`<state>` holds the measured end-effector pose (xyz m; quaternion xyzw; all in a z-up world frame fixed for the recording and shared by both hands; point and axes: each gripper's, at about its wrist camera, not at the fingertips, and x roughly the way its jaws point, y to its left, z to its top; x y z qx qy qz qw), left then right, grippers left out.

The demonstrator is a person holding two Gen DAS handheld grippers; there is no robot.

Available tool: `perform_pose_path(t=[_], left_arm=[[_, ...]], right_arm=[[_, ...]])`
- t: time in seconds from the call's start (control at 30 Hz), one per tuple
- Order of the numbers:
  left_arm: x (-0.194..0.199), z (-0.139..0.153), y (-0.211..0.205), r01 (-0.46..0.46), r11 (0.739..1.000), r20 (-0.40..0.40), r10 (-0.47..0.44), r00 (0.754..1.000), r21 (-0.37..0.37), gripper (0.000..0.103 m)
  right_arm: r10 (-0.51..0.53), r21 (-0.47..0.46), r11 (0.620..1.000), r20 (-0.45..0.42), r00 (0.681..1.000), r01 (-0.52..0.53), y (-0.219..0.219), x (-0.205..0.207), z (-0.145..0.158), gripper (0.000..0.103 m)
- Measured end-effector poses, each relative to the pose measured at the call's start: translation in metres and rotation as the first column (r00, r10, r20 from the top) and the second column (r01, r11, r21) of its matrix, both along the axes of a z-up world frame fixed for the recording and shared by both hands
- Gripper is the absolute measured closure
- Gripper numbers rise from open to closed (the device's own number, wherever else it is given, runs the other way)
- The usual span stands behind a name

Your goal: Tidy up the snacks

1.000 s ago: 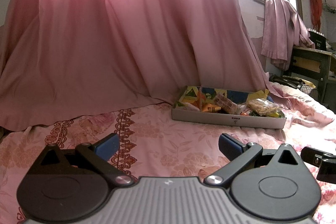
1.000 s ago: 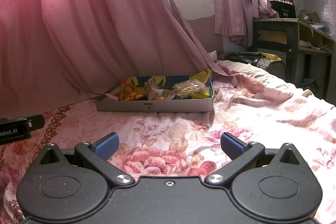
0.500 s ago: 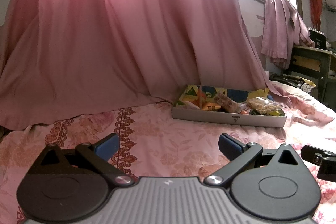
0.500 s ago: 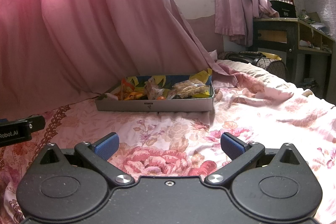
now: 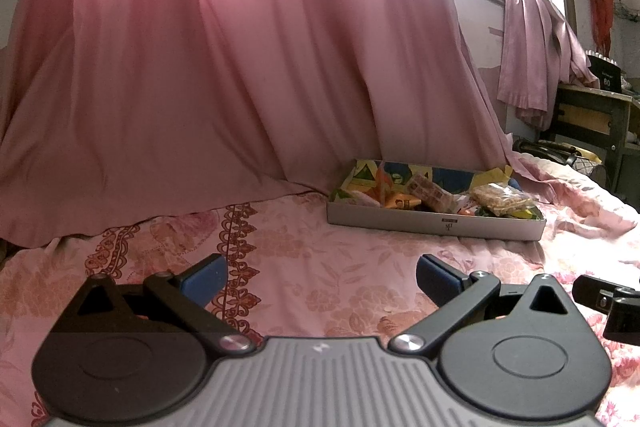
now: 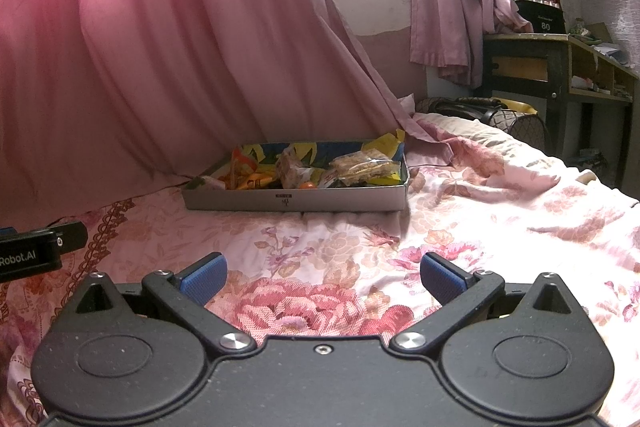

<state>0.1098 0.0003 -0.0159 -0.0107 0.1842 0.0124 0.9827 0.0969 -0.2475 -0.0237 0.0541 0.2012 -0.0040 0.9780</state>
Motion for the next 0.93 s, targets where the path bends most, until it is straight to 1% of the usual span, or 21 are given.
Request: perform_pose_path(t=[0.13, 0.27, 0.47, 0.93], left_arm=[[-0.0009, -0.0019, 0.0009, -0.02, 1.0, 0.002, 0.02, 1.0, 0.01, 0.0], [-0.0016, -0.0021, 0.006, -0.033, 0.999, -0.014, 0.032, 0.999, -0.021, 0.0], [-0.001, -0.0002, 0.0072, -0.007, 0.999, -0.019, 0.006, 1.0, -0.044, 0.0], [0.0021, -0.0006, 0.0034, 0.02, 1.0, -0.032, -0.02, 0.999, -0.019, 0.0]], right_arm=[[-0.001, 0.001, 1.0, 0.0, 1.0, 0.001, 0.0003, 0.0, 0.0001, 0.001], [0.0, 0.0, 1.0, -0.001, 1.0, 0.0, 0.0003, 0.0001, 0.0002, 0.001], [-0.001, 0.0, 1.0, -0.002, 1.0, 0.001, 0.0008, 0.0004, 0.0003, 0.001], [0.005, -0.001, 1.0, -0.017, 1.0, -0.005, 0.0006, 0.0009, -0.0008, 0.001]])
